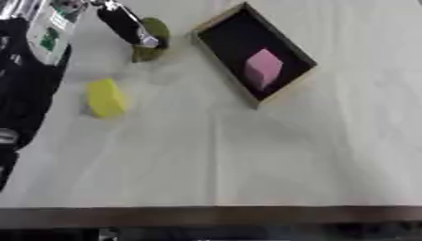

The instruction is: Pick up objects on the table and place them in the box.

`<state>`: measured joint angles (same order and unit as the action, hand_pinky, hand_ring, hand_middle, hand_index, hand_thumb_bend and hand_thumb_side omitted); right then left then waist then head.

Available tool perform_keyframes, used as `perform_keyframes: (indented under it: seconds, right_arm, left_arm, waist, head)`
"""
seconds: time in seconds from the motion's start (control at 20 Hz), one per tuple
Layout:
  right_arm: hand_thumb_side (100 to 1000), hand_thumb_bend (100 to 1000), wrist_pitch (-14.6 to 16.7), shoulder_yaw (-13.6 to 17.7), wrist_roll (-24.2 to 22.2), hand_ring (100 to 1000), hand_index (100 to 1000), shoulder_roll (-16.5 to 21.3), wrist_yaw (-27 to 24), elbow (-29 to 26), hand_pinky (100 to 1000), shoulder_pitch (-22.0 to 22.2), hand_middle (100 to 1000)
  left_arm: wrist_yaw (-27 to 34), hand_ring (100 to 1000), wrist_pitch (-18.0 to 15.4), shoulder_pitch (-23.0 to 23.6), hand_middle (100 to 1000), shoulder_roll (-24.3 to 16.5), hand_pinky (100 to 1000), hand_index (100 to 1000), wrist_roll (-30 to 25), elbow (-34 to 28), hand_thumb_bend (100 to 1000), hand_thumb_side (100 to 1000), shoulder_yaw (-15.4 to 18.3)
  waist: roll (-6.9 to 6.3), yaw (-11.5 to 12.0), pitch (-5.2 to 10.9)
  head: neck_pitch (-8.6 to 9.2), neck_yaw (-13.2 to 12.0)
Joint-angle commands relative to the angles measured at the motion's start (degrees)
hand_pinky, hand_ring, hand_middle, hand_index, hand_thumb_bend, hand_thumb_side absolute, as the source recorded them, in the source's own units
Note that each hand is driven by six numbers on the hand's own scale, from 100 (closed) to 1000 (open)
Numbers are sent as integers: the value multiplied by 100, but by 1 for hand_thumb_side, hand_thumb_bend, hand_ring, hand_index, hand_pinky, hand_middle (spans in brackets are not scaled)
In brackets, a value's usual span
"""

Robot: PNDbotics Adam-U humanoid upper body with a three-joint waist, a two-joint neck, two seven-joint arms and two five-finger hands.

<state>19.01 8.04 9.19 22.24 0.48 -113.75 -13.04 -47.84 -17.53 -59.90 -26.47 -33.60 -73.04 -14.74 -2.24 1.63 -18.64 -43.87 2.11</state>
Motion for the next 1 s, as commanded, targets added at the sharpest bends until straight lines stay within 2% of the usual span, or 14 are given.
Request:
perform_keyframes:
  seconds: [0.05, 0.2, 0.45, 0.55, 0.7, 1.0]
  right_arm:
    - [616, 100, 20, 34, 29, 861, 900, 162, 38, -84, 906, -32, 633]
    - [615, 100, 38, 35, 38, 861, 900, 162, 46, -84, 906, -28, 633]
    - [615, 100, 40, 23, 36, 861, 900, 149, 56, -84, 906, -33, 633]
    - [614, 100, 42, 21, 36, 861, 900, 148, 59, -84, 906, -33, 633]
    - [615, 100, 34, 17, 35, 861, 900, 137, 61, -84, 906, -31, 632]
    - [615, 100, 24, 21, 42, 862, 900, 114, 65, -84, 907, -20, 631]
  left_arm:
    - [318, 879, -5, 112, 814, -607, 904, 921, -62, -261, 571, 321, -47]
    - [585, 879, 145, 408, 812, -952, 904, 917, -117, -469, 586, 329, -50]
    - [1031, 874, 462, 733, 804, -1288, 902, 913, -309, -647, 595, 348, -29]
    - [1141, 866, 569, 821, 759, -1375, 902, 912, -395, -674, 610, 373, -32]
    - [1121, 861, 702, 915, 728, -1432, 904, 914, -524, -671, 629, 404, -47]
    - [858, 859, 836, 987, 727, -1440, 902, 913, -866, -543, 663, 444, -79]
  waist:
    - [42, -11, 104]
    - [85, -9, 91]
    - [124, 23, 75]
    - [136, 31, 72]
    - [148, 43, 69]
    - [157, 33, 66]
  head:
    - [-25, 15]
    - [-25, 13]
    - [-25, -22]
    - [-25, -29]
    - [-25, -57]
    - [-20, -89]
